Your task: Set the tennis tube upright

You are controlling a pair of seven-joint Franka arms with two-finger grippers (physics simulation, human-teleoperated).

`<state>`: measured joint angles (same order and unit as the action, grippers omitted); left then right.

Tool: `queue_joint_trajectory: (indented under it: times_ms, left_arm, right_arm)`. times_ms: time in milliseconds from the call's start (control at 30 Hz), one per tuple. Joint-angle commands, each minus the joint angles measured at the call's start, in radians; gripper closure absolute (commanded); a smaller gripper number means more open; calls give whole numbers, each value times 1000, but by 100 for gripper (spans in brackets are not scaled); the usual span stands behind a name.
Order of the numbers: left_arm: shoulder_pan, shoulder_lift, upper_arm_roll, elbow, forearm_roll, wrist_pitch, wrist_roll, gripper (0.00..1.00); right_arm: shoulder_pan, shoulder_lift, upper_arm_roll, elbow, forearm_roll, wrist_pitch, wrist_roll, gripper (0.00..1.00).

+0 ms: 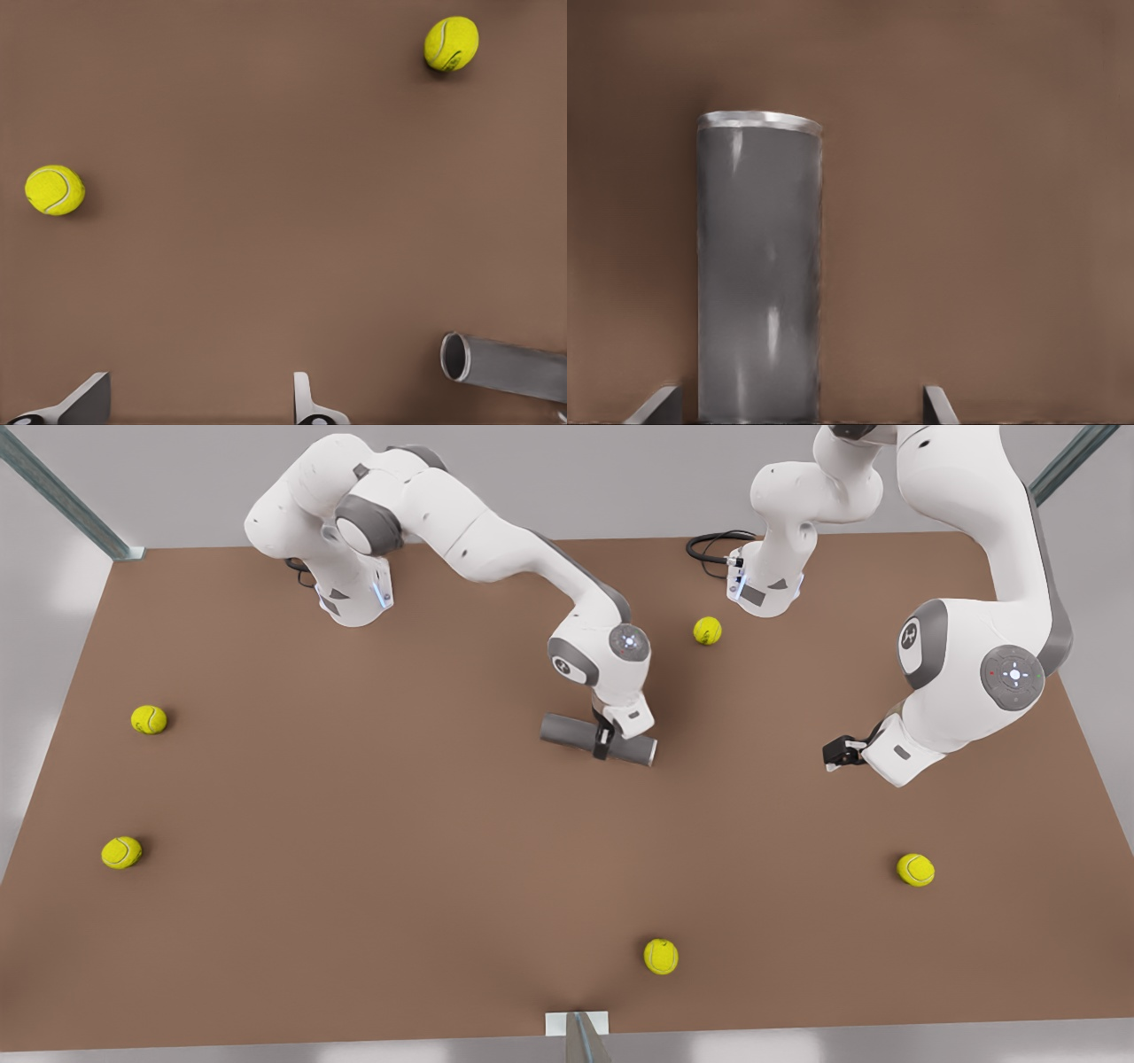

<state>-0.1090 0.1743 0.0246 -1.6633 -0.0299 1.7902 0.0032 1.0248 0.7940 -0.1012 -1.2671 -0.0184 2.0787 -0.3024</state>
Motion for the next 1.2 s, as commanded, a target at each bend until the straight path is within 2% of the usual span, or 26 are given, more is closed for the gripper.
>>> queue_joint_trajectory:
  times_ms: [0, 33, 67, 100, 133, 167, 233, 267, 333, 433, 467, 533, 567, 600, 700, 800, 1000, 1167]
  left_arm:
    - [0, -1, 0, 0, 1, 0, -3, 0]
    - [0, 7, 0, 0, -1, 1, -6, 0]
    - [2, 28, 0, 0, -10, 0, -15, 0]
    - [31, 51, 2, 2, -99, 0, -16, 0]
    - [78, 89, 3, 2, -189, -5, -6, 0]
    - [126, 142, 6, 4, -323, -15, 70, 0]
    - [175, 221, 8, -1, -485, -89, 256, 0]
    - [173, 261, 5, -4, -505, -115, 363, 0]
    - [167, 402, -41, -10, -622, -123, 638, 0]
    - [43, 471, -55, -64, -794, 55, 764, 0]
    - [45, 468, -55, -81, -794, 66, 820, 0]
    - [40, 366, -87, -260, -800, 230, 920, 0]
    - [26, 311, -120, -349, -855, 333, 920, 0]
    - [20, 294, -166, -394, -921, 405, 920, 0]
    - [25, 300, -244, -400, -932, 413, 923, 1]
    - [25, 320, -275, -398, -929, 414, 946, 0]
    - [34, 369, -284, -394, -930, 405, 954, 0]
    - [31, 329, -284, -423, -929, 385, 920, 0]
  right_arm:
    - [-32, -65, 3, 0, 58, -97, -168, 0]
    - [-106, -128, 3, 2, 155, -161, -169, 0]
    - [-283, -220, 5, 6, 227, -371, -71, 0]
    - [-536, -251, 12, 23, 279, -517, 90, 0]
    - [-724, -262, 20, 28, 288, -549, 102, 0]
    - [-816, -262, 5, 61, 227, -591, 129, 0]
    - [-813, -265, -18, 129, 127, -733, 477, 0]
    - [-815, -265, -20, 156, 83, -743, 546, 0]
    - [-802, -263, -17, 233, 60, -732, 545, 0]
    - [-810, -268, -20, 250, 58, -746, 546, 0]
    - [-813, -274, -20, 285, 58, -746, 546, 0]
    - [-798, -274, -18, 287, -14, -746, 548, 0]
    - [-841, -305, -18, 287, 50, -746, 549, 0]
    - [-914, -320, -18, 285, 202, -747, 552, 0]
    - [-934, -320, -18, 279, 224, -747, 554, 0]
    - [-965, -317, -15, 276, 233, -746, 556, 0]
    - [-953, -317, -12, 273, 233, -746, 589, 0]
    - [-956, -317, -12, 272, 232, -746, 588, 0]
